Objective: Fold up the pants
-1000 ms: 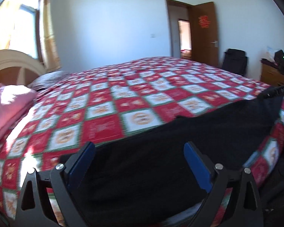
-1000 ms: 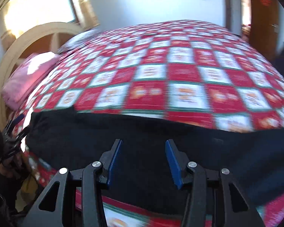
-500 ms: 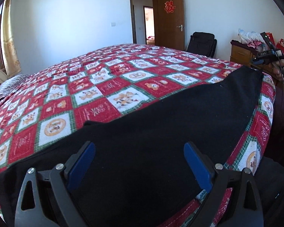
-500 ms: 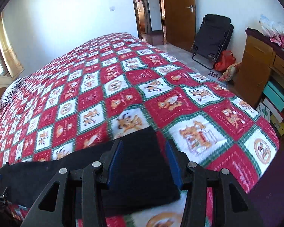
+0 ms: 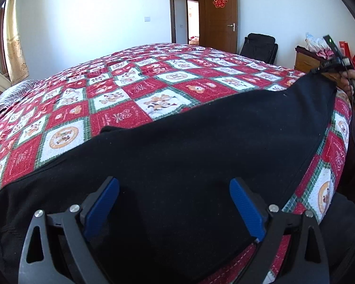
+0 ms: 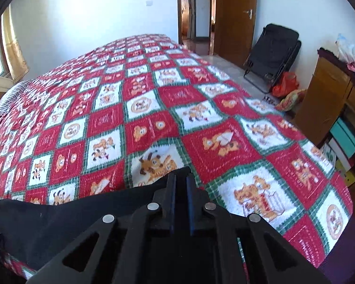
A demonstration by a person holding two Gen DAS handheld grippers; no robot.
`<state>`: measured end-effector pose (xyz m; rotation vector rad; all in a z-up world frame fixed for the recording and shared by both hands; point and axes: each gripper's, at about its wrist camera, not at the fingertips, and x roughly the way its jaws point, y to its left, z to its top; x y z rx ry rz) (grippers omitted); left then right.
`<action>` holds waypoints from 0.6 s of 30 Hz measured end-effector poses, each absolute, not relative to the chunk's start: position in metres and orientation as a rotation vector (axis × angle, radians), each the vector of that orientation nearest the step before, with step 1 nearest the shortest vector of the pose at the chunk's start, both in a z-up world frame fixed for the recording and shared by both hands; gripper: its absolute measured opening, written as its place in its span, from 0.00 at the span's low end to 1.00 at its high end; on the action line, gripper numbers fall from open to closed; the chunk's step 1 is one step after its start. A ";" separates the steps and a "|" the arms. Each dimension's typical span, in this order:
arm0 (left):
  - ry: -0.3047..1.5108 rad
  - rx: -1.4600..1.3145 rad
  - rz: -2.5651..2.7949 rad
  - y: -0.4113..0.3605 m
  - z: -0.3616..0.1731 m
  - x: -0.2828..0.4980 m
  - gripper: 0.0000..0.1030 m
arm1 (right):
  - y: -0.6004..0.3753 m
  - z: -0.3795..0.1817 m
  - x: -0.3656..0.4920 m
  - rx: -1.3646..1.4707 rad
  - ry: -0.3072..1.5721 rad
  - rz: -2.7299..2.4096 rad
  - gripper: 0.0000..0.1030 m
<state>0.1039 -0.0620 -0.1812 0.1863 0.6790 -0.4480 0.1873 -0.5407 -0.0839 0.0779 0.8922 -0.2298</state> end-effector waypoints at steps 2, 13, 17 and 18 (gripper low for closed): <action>0.670 0.198 -0.446 -0.063 -0.183 0.103 0.95 | -0.544 -0.086 0.192 0.074 0.896 -0.249 0.08; 0.600 0.200 -0.501 -0.071 -0.163 0.082 0.95 | -0.571 -0.061 0.125 0.272 0.873 -0.278 0.36; 0.556 0.222 -0.603 -0.094 -0.149 0.067 0.95 | -0.566 -0.053 0.081 0.365 0.876 -0.261 0.36; 0.551 0.232 -0.628 -0.101 -0.147 0.064 0.95 | -0.563 -0.055 0.074 0.381 0.879 -0.247 0.36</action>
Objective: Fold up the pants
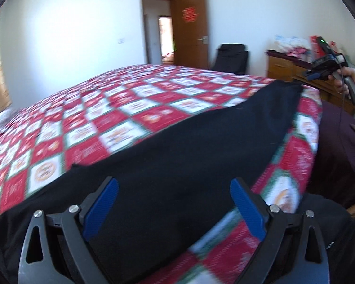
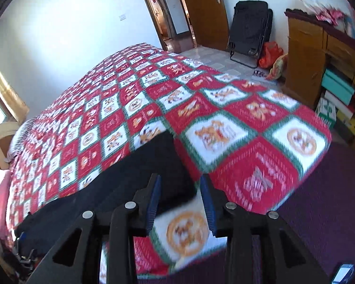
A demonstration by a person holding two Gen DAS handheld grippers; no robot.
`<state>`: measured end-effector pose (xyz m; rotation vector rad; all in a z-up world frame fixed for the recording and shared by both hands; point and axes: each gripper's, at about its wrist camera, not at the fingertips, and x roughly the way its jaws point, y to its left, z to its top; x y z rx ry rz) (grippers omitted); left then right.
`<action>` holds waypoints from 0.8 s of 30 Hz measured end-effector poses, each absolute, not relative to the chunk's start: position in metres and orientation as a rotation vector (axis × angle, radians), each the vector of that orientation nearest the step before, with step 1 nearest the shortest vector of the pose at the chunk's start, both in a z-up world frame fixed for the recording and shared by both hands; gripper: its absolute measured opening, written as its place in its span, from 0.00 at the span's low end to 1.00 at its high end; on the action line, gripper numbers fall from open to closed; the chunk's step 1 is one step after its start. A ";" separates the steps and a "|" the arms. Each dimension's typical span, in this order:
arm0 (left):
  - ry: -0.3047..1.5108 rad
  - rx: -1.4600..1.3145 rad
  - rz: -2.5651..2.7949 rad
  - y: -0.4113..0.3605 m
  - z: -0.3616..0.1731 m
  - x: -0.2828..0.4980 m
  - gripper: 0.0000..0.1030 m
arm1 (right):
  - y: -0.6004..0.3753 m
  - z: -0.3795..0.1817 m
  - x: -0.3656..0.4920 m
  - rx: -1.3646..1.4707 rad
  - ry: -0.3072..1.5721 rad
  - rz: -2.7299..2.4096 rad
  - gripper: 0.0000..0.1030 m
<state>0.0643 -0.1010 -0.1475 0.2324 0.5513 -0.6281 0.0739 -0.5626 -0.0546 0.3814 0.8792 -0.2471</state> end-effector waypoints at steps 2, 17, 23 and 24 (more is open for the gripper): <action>0.551 0.274 -0.667 -0.117 -0.148 0.062 0.90 | -0.559 -0.061 0.068 0.414 0.887 -0.227 0.36; 0.630 0.459 -0.800 -0.185 -0.180 0.055 0.61 | -0.550 -0.092 0.087 0.434 0.878 -0.267 0.36; 0.656 0.403 -0.819 -0.183 -0.173 0.058 0.46 | -0.548 -0.092 0.087 0.417 0.844 -0.277 0.18; 0.661 0.392 -0.826 -0.181 -0.172 0.059 0.43 | -0.547 -0.091 0.086 0.408 0.841 -0.279 0.16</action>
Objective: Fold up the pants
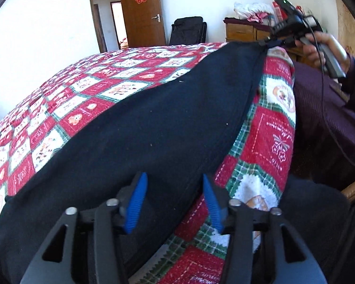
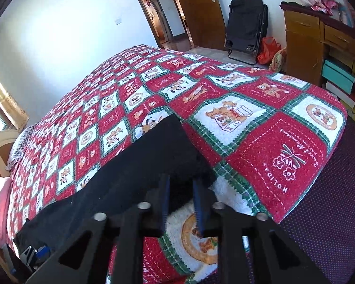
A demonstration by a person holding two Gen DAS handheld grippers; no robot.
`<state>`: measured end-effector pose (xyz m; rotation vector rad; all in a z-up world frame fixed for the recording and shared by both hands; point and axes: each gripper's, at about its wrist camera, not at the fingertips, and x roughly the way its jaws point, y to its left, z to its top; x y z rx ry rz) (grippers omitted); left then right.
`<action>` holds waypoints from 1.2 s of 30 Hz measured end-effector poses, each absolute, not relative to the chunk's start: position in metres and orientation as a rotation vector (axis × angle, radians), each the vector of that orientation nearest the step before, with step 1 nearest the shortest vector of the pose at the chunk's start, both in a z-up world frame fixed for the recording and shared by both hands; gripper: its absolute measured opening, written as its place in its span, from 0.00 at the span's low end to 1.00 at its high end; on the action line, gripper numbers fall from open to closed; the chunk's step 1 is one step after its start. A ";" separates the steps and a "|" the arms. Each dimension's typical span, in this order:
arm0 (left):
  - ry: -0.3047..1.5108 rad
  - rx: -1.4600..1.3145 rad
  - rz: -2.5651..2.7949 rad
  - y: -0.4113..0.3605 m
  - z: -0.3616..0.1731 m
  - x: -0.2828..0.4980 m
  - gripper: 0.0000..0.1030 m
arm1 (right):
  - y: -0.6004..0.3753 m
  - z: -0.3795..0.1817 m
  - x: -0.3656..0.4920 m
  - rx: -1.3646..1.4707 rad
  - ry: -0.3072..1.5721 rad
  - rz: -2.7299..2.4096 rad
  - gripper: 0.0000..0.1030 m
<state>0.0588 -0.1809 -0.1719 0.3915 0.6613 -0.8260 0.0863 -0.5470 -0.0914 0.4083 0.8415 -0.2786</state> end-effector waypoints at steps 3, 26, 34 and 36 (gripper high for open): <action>0.680 0.382 -0.845 -0.180 -0.173 0.061 0.26 | -0.543 -0.090 0.085 0.385 0.835 -0.273 0.06; 0.655 0.334 -0.881 -0.167 -0.168 0.050 0.38 | -0.544 -0.062 0.052 0.323 0.684 -0.374 0.34; 0.635 0.298 -0.810 -0.146 -0.167 0.057 0.56 | -0.502 -0.085 0.111 0.264 0.851 -0.177 0.37; 0.642 0.278 -0.776 -0.134 -0.168 0.062 0.56 | -0.505 -0.108 0.120 0.262 0.919 -0.230 0.37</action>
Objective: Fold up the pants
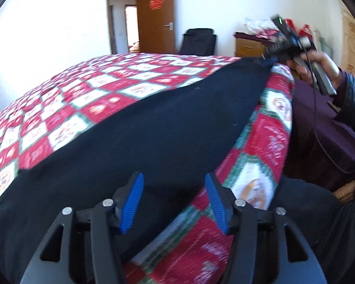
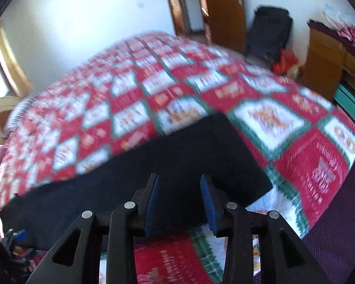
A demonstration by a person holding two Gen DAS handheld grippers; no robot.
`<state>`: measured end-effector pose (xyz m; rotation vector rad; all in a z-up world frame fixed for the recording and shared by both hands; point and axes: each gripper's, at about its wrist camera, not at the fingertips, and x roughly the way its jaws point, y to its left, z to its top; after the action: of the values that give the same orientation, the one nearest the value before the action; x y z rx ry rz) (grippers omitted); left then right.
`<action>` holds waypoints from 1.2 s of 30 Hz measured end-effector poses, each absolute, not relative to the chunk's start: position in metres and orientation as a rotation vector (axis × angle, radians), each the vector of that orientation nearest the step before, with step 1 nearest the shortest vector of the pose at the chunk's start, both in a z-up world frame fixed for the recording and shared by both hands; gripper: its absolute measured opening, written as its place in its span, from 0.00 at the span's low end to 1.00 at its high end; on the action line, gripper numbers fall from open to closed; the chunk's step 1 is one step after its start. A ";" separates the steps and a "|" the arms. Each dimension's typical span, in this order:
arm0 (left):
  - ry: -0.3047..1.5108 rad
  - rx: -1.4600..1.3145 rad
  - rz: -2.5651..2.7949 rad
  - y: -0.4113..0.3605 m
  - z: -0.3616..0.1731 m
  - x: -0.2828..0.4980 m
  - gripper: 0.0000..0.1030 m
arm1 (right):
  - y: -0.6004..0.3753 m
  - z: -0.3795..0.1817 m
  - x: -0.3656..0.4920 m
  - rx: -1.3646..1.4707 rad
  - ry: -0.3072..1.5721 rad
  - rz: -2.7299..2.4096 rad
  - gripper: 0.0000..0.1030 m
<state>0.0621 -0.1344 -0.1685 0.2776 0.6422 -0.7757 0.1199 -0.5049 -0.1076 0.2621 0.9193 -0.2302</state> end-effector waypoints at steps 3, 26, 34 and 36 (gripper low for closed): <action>0.632 0.250 -0.718 -0.110 -0.165 0.065 0.56 | -0.496 -0.102 0.116 0.227 0.895 -0.258 0.37; 0.556 0.185 -0.480 0.004 -0.173 0.064 0.71 | -0.059 -0.160 0.264 0.203 1.211 0.589 0.36; 0.603 0.083 -0.388 0.046 -0.187 0.085 0.74 | -0.024 -0.192 0.274 0.251 1.338 0.616 0.15; 0.602 0.063 -0.385 0.051 -0.190 0.086 0.74 | -0.023 -0.186 0.271 0.250 1.311 0.620 0.06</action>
<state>0.0863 0.0514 -0.1896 0.0634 0.6025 -0.3850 0.2713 -0.0234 -0.1857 0.2500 1.3113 0.6198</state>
